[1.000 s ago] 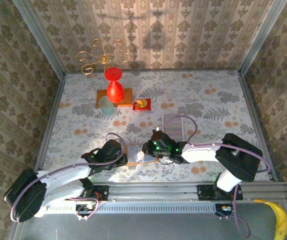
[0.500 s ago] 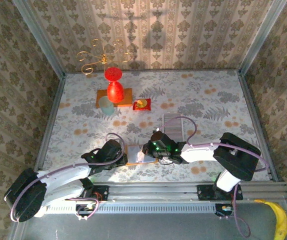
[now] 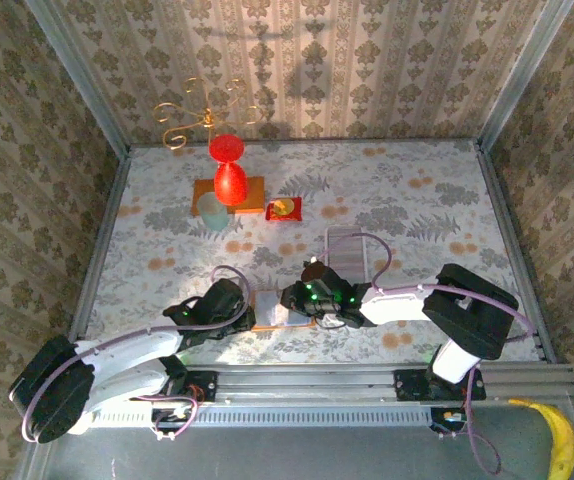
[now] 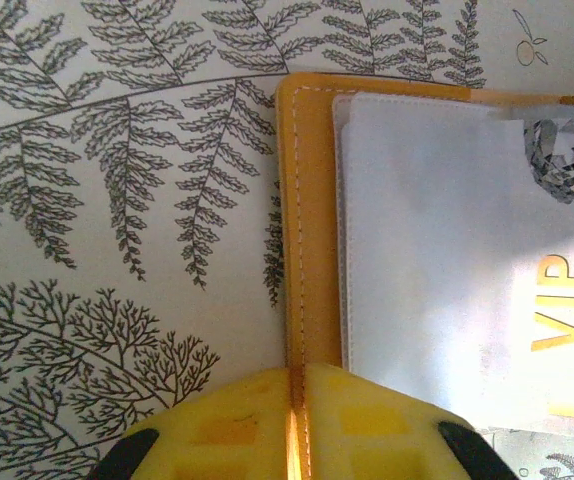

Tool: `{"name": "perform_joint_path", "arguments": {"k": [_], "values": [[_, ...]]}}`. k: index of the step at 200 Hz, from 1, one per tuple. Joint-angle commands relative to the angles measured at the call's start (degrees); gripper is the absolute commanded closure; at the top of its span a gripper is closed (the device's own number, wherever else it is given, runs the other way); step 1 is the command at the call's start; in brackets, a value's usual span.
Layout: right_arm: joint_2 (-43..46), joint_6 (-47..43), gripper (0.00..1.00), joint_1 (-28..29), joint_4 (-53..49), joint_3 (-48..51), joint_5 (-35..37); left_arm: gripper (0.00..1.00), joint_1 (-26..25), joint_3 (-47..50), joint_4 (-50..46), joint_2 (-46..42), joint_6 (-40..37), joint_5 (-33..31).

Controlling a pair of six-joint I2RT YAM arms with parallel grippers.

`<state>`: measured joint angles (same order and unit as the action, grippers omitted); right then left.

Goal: Put the credit cards into the card holder

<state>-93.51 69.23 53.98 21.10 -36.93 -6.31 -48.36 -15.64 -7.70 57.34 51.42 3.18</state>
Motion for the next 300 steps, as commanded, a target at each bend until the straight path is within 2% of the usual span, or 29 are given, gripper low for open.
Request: {"name": "perform_joint_path", "arguments": {"k": [1,22,61,123,191,247,300], "values": [[-0.5,-2.1,0.64,-0.1,-3.1,-0.4,0.2,0.88,-0.3,0.7,0.0,0.9,0.6,-0.1],[0.0,-3.8,0.59,-0.1,-6.9,-1.4,1.8,0.88,-0.3,0.9,0.1,0.8,0.8,-0.1],[0.1,-7.2,0.57,-0.2,-13.9,-4.5,2.6,0.88,-0.3,1.2,0.0,0.4,0.9,0.0],[-3.2,-8.9,0.65,1.4,-15.7,-9.5,1.2,0.89,-0.3,1.5,0.5,0.2,1.1,0.1],[-2.6,-9.7,0.63,1.7,-18.9,-10.5,2.4,0.9,-0.3,1.7,0.3,0.0,1.1,0.0],[-3.9,-8.8,0.74,2.6,-17.1,-10.6,0.9,0.9,-0.3,1.9,0.8,0.1,1.2,0.0],[-5.4,-8.8,0.75,3.2,-16.6,-13.2,-0.1,0.9,-0.3,1.7,0.9,0.1,1.2,0.0]]}}
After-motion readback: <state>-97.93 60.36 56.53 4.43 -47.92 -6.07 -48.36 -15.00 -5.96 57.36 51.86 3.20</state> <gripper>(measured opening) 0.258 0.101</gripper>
